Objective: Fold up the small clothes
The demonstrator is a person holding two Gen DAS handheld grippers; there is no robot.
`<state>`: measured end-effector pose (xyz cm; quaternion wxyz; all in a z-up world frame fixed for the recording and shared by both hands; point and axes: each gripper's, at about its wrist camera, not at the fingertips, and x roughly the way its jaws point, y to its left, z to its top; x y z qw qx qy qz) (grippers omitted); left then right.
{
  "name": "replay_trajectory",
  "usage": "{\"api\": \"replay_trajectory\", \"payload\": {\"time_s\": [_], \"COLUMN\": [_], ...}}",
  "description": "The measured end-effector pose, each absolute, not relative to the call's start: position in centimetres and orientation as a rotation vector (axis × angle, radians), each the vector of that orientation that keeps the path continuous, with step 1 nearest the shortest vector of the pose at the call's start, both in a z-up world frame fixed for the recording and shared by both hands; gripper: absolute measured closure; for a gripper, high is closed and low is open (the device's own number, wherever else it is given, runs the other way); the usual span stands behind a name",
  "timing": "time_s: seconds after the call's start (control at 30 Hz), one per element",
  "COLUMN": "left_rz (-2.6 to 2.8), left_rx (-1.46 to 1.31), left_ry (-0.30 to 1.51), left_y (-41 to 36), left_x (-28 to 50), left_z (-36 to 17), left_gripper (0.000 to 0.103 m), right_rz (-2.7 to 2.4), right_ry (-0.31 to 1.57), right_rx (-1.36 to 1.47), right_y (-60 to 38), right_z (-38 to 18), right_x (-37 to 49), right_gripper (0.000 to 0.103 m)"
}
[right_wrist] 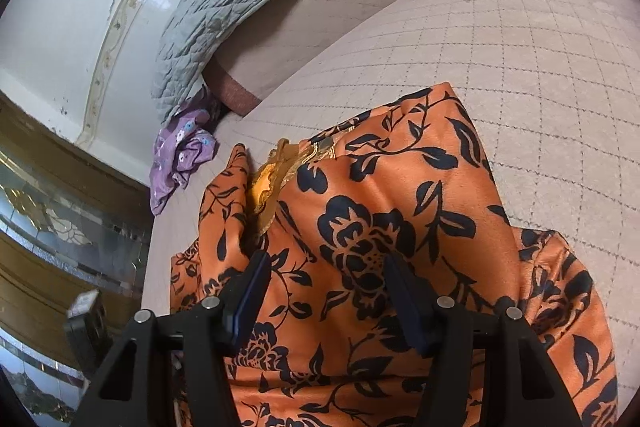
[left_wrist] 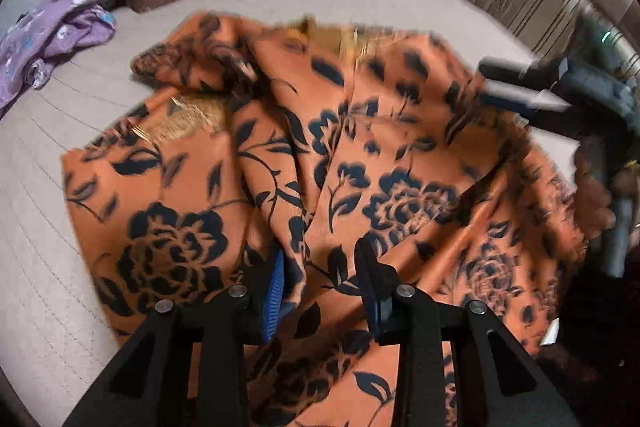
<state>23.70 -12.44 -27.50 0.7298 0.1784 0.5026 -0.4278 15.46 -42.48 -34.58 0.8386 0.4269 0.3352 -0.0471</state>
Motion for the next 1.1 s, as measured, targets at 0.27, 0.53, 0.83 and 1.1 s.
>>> {"api": "replay_trajectory", "payload": {"time_s": [0.27,0.53,0.83,1.1], "left_rz": [-0.773,-0.611,-0.534,-0.636], "left_rx": [-0.346,-0.465,-0.399,-0.114], "left_ry": [1.126,1.313,1.216,1.013], "left_y": [-7.9,-12.8,-15.7,-21.5], "left_x": [33.4,38.1,39.2,32.9], "left_z": [-25.4,-30.9,-30.4,-20.6], "left_gripper": [0.017,0.050,0.094,0.095], "right_rz": [-0.094,-0.063,-0.042,-0.058], "right_ry": [0.697,0.667,0.657,0.574], "right_rx": [0.916,1.003,1.060,1.132], "right_y": [-43.0,-44.8,-45.9,-48.4], "right_z": [-34.4,-34.2,-34.4,-33.7], "right_x": [15.2,15.2,14.9,12.6], "right_gripper": [0.040,0.040,0.040,0.040]}}
